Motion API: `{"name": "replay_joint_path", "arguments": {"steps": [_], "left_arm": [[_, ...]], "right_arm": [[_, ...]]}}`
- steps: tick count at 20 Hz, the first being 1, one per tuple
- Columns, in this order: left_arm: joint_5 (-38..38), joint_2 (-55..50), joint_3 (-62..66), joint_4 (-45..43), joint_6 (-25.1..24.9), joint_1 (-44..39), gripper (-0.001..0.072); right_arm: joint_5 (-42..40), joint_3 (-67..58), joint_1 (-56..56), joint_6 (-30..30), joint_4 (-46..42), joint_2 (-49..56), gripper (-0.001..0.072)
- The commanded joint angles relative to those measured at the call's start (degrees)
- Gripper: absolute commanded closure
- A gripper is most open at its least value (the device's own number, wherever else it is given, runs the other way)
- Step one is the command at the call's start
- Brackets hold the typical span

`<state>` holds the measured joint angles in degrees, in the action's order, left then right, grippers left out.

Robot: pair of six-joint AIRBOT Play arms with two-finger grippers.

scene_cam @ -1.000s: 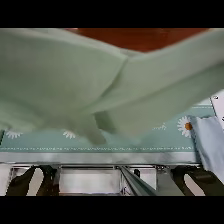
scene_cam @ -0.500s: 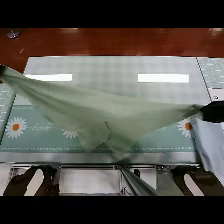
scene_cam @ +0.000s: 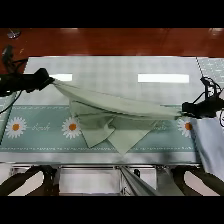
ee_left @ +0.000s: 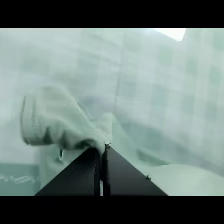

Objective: Fold the shirts.

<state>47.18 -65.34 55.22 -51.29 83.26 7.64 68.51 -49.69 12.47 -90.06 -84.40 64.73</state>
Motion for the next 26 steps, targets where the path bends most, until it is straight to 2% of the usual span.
{"name": "replay_joint_path", "arguments": {"steps": [1,2,3,4,6,9,12,14,17,19,21,26], "left_arm": [[-5.9,-7.8,0.2,8.6,0.0,-1.9,0.0688],[-5.7,-9.0,0.8,8.9,-0.1,-1.8,0.0653],[-5.1,-9.6,1.6,8.9,0.0,-1.8,0.0413],[-3.5,-9.9,2.9,8.7,0.0,-1.3,0.0002],[4.5,-9.9,7.5,7.5,-3.3,2.1,0.0004],[20.9,-9.4,14.1,-0.1,-3.3,10.9,0.0004],[26.9,-6.1,7.0,-3.7,-3.3,17.5,0.0004],[26.4,-3.0,-4.4,0.0,-4.4,18.1,0.0005],[22.5,-1.2,-20.1,12.9,-12.5,14.9,0.0005],[18.2,-1.4,-25.8,19.1,-14.9,11.3,0.0005],[13.1,-1.4,-28.2,19.8,-15.1,6.6,0.0005],[5.0,-2.7,-28.8,20.4,-12.9,-3.4,0.0006]], "right_arm": [[-3.4,-5.1,1.7,0.7,5.5,12.1,0.0684],[-3.2,-7.1,1.7,0.7,7.0,14.2,0.0654],[-2.4,-9.5,1.8,0.7,8.8,16.0,0.0353],[-0.8,-12.4,1.8,1.6,8.9,17.2,0.0069],[3.1,-19.0,2.9,2.5,8.2,17.4,0.0087],[9.2,-25.5,9.8,3.9,7.4,15.6,0.0087],[10.6,-21.4,17.8,3.9,7.8,12.6,0.0090],[9.2,-14.4,20.8,4.0,9.0,10.3,0.0093],[4.6,-3.7,21.2,6.1,14.1,7.4,0.0094],[2.6,0.6,21.3,8.5,20.2,6.7,0.0094],[2.2,2.7,21.3,10.4,24.1,6.7,0.0094],[2.5,3.1,21.3,11.4,24.5,6.7,0.0094]]}}
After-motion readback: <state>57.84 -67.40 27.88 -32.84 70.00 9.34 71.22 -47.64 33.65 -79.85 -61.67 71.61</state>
